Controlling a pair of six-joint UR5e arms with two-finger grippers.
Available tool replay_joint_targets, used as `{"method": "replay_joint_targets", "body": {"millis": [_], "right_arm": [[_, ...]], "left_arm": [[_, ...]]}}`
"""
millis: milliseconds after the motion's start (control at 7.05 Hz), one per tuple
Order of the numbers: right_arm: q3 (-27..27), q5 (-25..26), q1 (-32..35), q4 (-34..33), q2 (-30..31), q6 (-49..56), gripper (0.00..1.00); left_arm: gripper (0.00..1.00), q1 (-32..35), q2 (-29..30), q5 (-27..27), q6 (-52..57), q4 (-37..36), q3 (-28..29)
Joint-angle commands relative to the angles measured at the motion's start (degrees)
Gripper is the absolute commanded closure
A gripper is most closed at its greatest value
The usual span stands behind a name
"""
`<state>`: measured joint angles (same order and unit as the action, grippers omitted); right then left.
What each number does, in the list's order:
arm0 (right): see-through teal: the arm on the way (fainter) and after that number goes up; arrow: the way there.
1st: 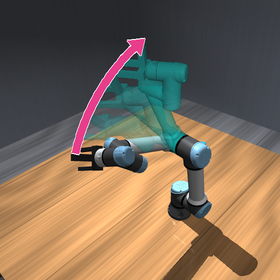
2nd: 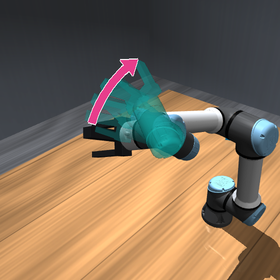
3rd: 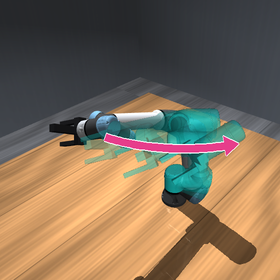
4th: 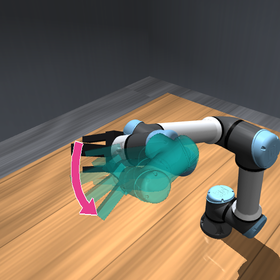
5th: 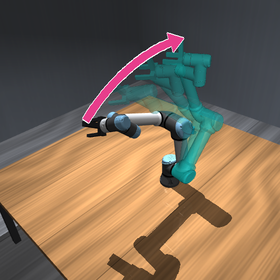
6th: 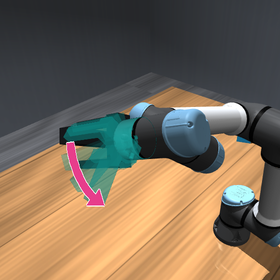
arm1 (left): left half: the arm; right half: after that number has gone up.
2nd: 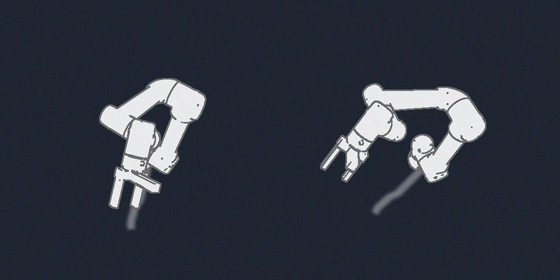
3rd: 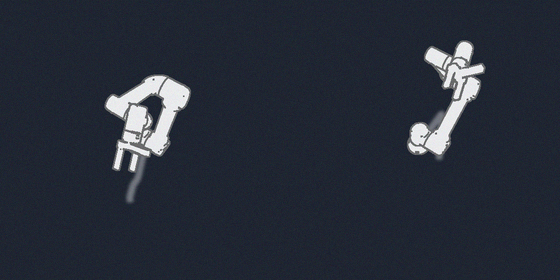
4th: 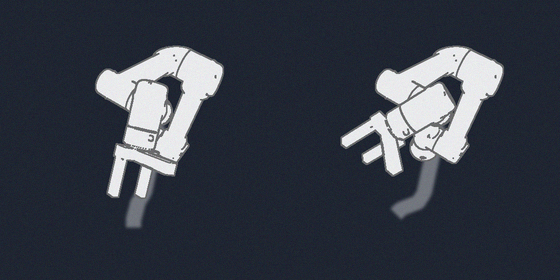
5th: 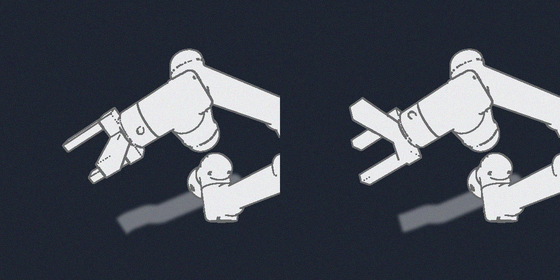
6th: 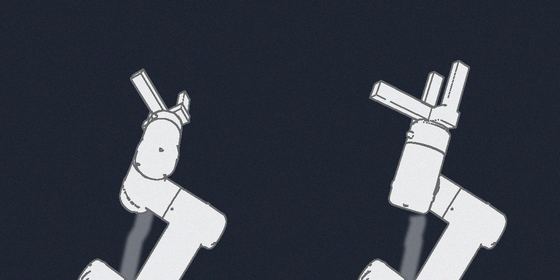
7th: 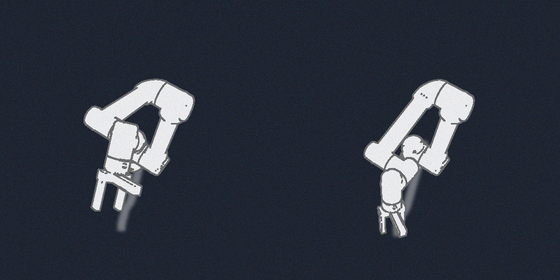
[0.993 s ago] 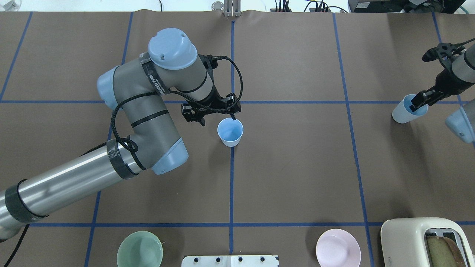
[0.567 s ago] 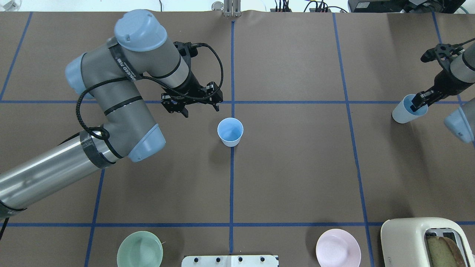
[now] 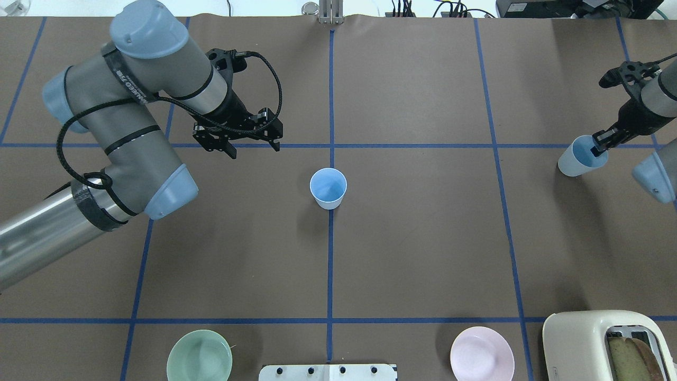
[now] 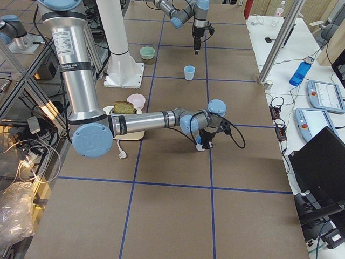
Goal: Stack blue cups with both arms
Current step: 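Open and withdraw the left gripper while the right gripper lifts its cup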
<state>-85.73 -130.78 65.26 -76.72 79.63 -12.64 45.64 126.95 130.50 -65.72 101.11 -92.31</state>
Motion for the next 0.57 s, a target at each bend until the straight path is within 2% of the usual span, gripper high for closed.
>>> {"method": "replay_joint_targets", "body": {"millis": [0, 425], "right_arm": [[-0.5, -0.1, 0.0, 0.0, -0.1, -0.3, 1.0], [-2.9, -0.7, 0.4, -0.9, -3.8, -5.9, 1.0]], "left_arm": [[0.04, 4.1, -1.3, 4.5, 4.0, 0.0, -0.4], [0.04, 10.3, -6.0, 7.6, 14.3, -0.6, -0.7]]}}
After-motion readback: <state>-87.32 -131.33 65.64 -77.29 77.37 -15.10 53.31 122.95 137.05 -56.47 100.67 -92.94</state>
